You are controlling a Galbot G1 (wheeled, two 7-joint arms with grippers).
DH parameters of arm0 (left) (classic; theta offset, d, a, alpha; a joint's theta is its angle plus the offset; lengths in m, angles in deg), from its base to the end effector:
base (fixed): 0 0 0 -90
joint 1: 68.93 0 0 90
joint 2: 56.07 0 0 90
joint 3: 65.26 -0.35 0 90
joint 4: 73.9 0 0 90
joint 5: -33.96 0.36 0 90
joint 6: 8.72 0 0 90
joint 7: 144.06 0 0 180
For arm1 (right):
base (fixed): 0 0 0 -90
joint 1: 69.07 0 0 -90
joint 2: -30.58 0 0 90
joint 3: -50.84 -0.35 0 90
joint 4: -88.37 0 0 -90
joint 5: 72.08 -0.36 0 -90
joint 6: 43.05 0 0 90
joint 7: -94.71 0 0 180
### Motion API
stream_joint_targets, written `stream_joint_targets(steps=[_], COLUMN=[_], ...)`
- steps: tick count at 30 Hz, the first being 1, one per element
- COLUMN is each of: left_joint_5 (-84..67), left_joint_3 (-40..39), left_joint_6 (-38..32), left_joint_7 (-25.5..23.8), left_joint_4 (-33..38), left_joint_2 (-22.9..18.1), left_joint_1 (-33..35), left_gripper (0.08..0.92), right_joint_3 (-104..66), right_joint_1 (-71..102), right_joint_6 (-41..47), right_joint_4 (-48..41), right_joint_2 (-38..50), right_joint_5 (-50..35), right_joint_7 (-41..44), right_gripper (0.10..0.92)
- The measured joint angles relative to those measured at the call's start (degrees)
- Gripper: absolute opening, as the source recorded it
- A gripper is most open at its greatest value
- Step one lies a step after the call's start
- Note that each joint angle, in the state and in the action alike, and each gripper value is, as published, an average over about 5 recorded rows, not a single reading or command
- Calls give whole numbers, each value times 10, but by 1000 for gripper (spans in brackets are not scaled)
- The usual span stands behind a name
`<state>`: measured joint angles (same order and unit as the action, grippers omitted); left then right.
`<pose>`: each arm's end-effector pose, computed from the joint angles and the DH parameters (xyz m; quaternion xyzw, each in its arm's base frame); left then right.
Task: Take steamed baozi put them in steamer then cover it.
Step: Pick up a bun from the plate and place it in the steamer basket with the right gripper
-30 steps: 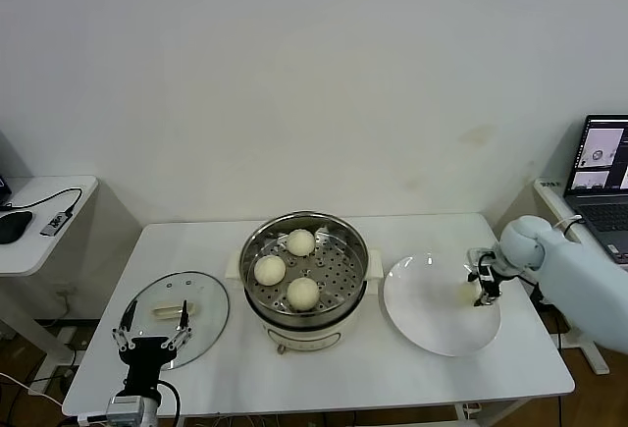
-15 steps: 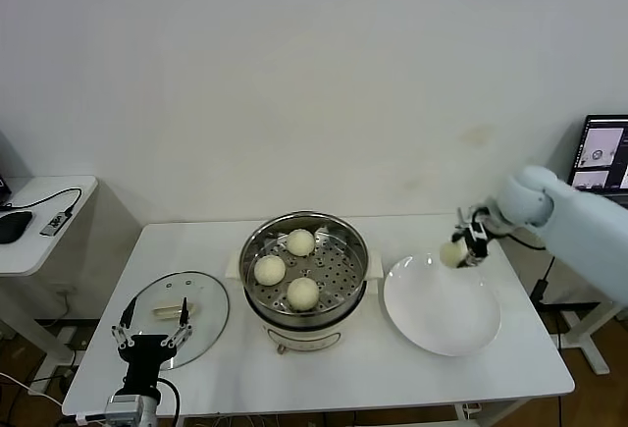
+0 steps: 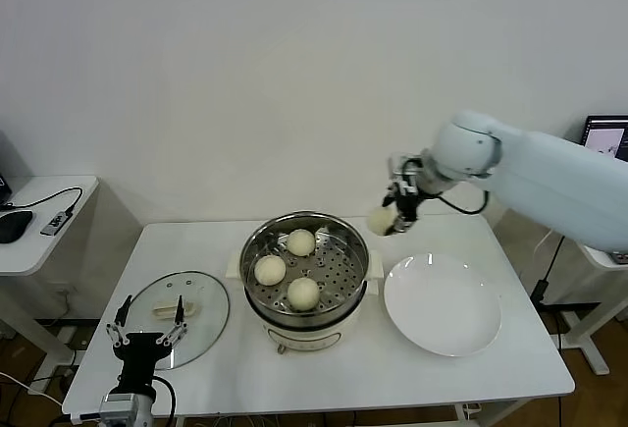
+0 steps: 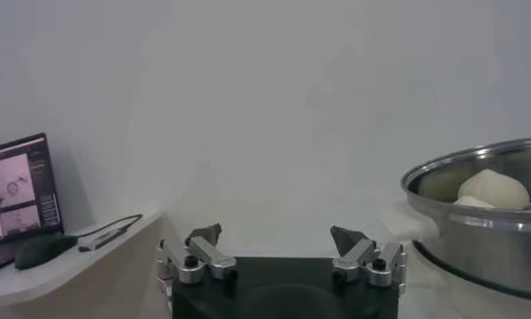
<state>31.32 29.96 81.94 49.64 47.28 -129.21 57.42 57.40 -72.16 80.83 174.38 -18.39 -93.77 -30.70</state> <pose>0.1590 0.0743 -0.3014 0.0761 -0.9883 -0.1287 0.0295 0.5186 0.0229 -0.0131 0.4908 -0.6107 0.5363 0.3139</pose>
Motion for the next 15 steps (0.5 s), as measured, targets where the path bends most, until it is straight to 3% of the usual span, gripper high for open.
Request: stream_joint_targets(steps=[15], left_joint_5=[-7], left_joint_3=[11], left_joint_6=[0], left_joint_7=[0], left_joint_4=[-5], left_joint_2=[-4], left_joint_1=[-1], left_gripper=[823], right_joint_3=[31], right_joint_1=[34], right_joint_6=[57], right_joint_4=[-46], right_joint_2=[-123], right_joint_5=[-57], right_joint_7=[-46], right_gripper=[587])
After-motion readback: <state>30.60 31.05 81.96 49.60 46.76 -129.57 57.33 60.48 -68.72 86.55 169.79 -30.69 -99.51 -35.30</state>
